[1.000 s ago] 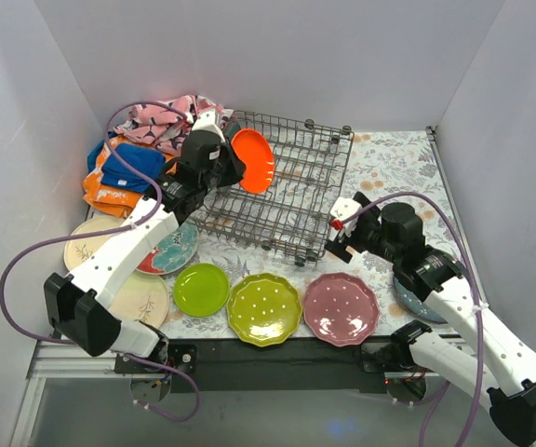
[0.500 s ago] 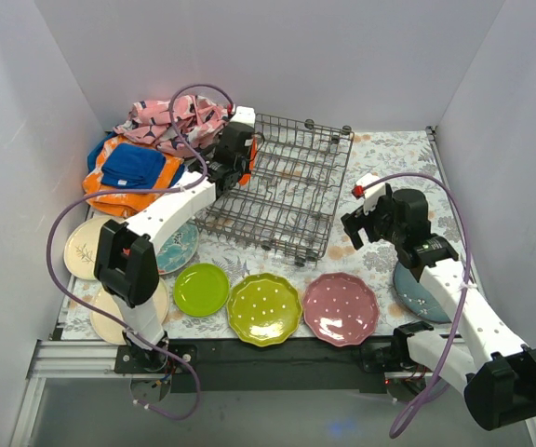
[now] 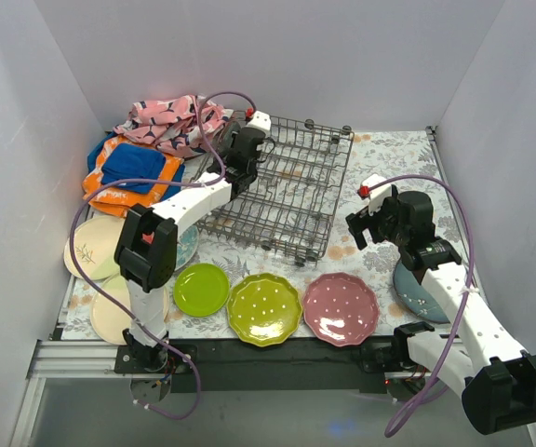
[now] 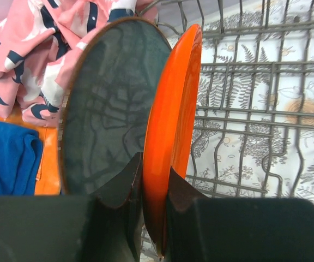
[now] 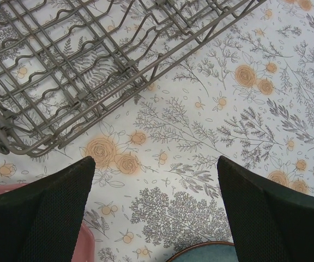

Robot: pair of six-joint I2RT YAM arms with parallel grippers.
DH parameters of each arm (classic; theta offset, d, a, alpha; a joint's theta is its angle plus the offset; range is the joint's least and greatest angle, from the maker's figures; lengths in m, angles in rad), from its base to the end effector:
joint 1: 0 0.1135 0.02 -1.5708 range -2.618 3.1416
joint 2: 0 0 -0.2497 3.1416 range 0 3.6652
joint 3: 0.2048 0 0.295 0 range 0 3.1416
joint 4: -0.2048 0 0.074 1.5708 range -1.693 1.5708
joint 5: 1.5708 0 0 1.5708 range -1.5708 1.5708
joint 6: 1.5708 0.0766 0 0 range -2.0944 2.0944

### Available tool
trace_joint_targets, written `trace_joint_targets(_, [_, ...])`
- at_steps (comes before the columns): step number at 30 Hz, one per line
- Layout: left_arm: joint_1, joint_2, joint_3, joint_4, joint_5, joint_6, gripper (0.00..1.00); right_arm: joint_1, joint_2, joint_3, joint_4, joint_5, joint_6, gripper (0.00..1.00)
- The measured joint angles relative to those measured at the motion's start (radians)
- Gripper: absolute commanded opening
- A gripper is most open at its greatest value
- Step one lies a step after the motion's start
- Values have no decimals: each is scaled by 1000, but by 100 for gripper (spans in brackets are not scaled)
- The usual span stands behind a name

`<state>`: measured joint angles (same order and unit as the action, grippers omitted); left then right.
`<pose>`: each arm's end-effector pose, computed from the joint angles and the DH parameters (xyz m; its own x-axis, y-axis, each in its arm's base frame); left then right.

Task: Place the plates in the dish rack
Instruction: Insert the plate into the dish rack

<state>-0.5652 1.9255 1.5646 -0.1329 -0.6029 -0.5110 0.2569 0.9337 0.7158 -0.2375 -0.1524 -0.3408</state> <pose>0.4614 -0.2412 0.2368 -0.3587 -0.2495 -0.8995 -0.1787 0.9641 -0.1962 0.2881 0.0877 0.2445 -0.2729 -0.4133 -0.8688 -0.5031 0.8310 -0.2372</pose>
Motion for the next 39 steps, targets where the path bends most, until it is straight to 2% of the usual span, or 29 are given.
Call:
trace_joint_targets(10, [0,103,0,58,-48,52,0,-23,-13,-15,1,0,5,98])
trace_joint_targets(39, [27,138,-23,60,-5,-13,0,-44,-23,-40,1,-10,27,97])
